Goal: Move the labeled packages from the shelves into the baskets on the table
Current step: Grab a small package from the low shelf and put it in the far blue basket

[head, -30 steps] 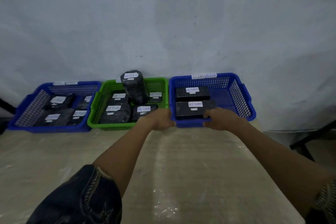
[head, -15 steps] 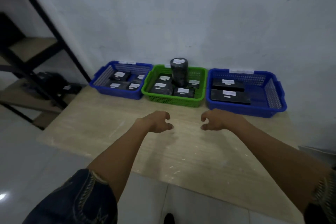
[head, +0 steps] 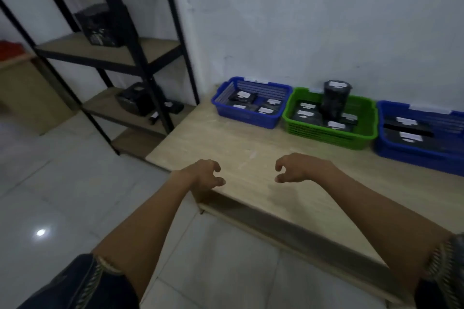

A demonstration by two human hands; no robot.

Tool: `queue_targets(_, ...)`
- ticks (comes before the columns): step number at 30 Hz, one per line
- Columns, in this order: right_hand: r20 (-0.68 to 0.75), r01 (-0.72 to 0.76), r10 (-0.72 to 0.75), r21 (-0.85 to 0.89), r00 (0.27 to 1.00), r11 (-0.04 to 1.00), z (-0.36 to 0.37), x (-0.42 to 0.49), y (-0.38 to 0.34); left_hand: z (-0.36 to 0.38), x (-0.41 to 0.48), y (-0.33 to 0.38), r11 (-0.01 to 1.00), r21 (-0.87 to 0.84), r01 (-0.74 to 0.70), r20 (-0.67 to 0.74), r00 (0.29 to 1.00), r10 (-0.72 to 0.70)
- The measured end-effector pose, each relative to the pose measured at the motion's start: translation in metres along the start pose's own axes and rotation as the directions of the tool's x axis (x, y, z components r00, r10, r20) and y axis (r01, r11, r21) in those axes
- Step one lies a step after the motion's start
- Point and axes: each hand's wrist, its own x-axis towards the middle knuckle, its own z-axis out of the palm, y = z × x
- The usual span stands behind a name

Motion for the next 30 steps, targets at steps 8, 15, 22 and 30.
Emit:
queue_targets(8,0.112,0.108,-0.101,-0.058,0.989,0.992,0.001,0.073,-0.157,-0.023,-0.025,-0.162,0.996,-0.052,0.069,0.045,0.997,-0.066)
queue_targets(15,0.119,0.181,-0.171,-0.077,0.978,0.98,-0.026,0.176,-0.241,-0.055,0.026,-0.279,0.987,-0.098,0.13,0.071,0.99,-0.123)
queue_targets(22,0.144,0.205,-0.2,-0.019,0.969,0.979,-0.07,0.289,-0.326,-0.123,0.086,-0.385,0.984,-0.085,0.158,0.069,0.986,-0.153)
queue_targets(30,0.226,0.157,-0.157,0.017,0.961,0.987,-0.109,0.399,-0.414,-0.181,0.164,-0.497,0.985,-0.128,0.116,0.13,0.986,-0.1)
